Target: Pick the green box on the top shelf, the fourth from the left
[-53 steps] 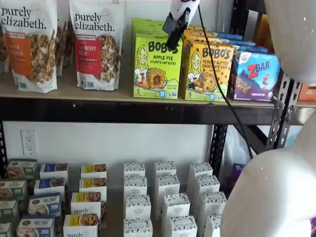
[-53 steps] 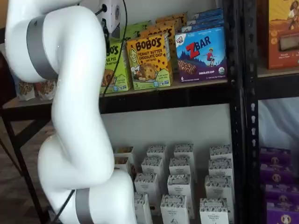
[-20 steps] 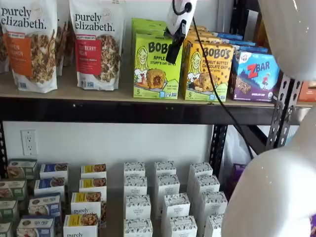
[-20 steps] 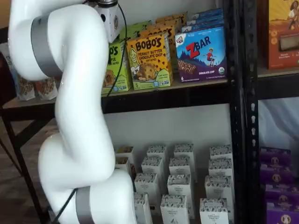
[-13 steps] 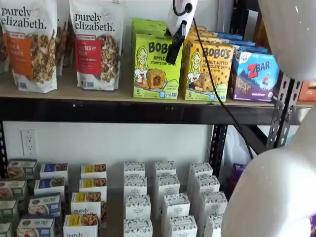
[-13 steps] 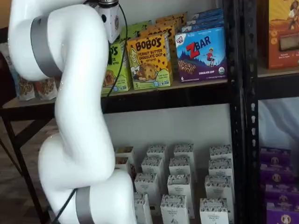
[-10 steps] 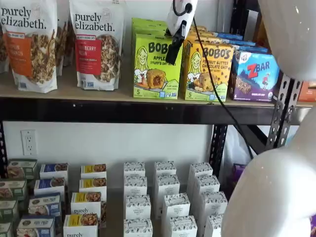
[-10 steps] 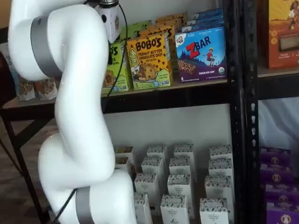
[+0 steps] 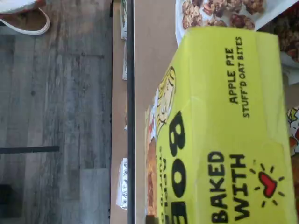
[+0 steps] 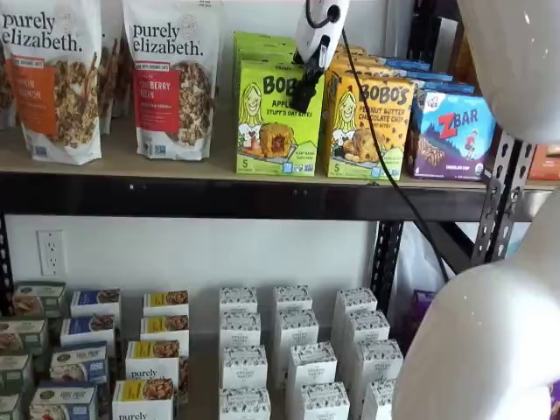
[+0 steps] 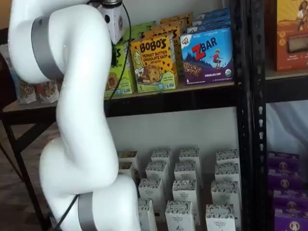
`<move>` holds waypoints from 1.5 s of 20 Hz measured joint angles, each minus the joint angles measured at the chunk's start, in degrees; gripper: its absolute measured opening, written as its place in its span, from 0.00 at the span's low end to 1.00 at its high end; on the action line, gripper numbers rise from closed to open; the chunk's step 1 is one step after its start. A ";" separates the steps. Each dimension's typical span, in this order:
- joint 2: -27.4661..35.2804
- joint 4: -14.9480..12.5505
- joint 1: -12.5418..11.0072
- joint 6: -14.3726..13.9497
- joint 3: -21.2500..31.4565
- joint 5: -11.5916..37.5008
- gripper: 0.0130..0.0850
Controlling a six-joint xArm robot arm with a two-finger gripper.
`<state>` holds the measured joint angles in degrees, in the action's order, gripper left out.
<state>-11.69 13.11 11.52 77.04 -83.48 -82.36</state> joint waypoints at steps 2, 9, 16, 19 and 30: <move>0.16 -0.43 0.19 -0.16 -0.24 -0.19 0.44; 0.28 -0.78 0.44 -0.37 -0.17 0.18 0.44; 0.22 -0.74 0.24 -0.19 -0.09 0.52 0.44; 0.08 -0.66 0.17 -0.11 0.18 0.76 0.44; -0.06 -0.26 0.04 0.00 0.19 0.30 0.28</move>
<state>-11.76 12.84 11.57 77.04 -83.30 -82.06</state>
